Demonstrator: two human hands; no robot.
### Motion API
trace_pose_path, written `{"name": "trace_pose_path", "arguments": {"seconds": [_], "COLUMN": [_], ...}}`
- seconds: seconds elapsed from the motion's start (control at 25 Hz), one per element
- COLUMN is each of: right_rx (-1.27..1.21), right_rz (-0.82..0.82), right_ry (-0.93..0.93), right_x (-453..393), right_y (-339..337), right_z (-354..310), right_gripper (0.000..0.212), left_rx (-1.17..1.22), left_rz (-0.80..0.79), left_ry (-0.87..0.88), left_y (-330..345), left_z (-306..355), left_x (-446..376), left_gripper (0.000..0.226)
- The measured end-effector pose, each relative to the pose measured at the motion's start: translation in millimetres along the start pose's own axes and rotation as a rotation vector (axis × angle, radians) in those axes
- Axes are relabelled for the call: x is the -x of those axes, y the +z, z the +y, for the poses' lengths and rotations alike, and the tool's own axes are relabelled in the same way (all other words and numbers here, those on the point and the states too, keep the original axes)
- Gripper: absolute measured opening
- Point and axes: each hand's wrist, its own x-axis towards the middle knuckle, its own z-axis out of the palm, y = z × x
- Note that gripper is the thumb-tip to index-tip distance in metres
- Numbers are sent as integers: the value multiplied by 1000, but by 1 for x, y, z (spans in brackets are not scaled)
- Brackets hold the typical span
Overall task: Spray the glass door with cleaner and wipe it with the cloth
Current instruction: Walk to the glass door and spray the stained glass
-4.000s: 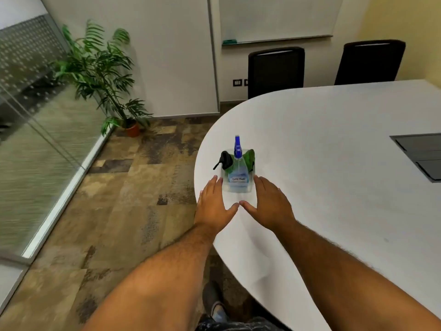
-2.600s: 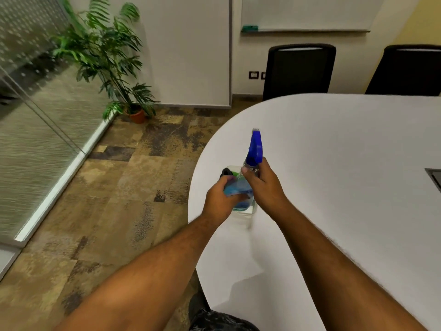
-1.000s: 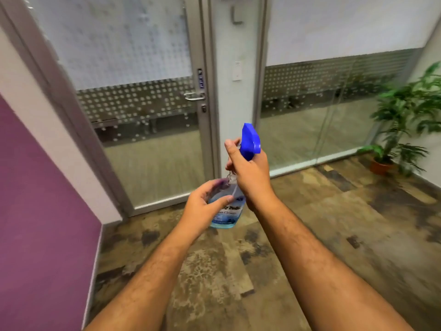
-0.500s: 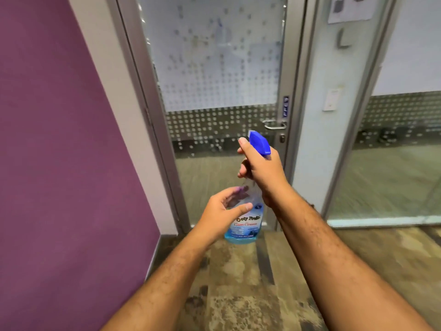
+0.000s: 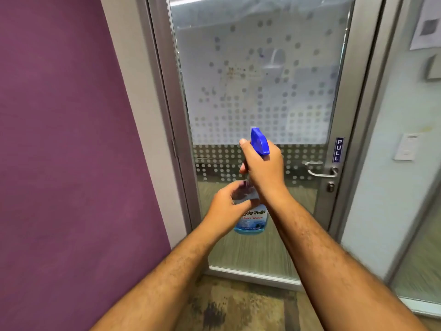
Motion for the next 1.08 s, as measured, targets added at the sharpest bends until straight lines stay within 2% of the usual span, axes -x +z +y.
{"name": "trace_pose_path", "arguments": {"seconds": [0.12,0.28,0.44,0.56,0.72,0.92,1.08], "right_rx": [24,156,205,235,268,246,285], "right_rz": [53,141,158,216,282,361,389], "right_ry": [-16,-56,-133,-188,-123,-120,-94], "right_x": [-30,-80,-140,-178,-232,-276,-305], "right_y": [10,24,47,67,97,126,135], "right_z": [15,22,27,40,61,88,104], "right_gripper": [35,47,38,39,42,31,34], "left_rx": [21,56,195,304,351,349,344], "left_rz": [34,56,3,-59,-127,-212,-214], "left_ry": [35,55,47,88,107,105,88], "left_y": [4,1,-9,-17,-33,-49,-47], "left_z": [-10,-19,-32,-47,-73,-108,-125], "left_x": [-31,-87,-156,-205,-270,-326,-358], "left_gripper": [31,41,50,43,42,41,41]}}
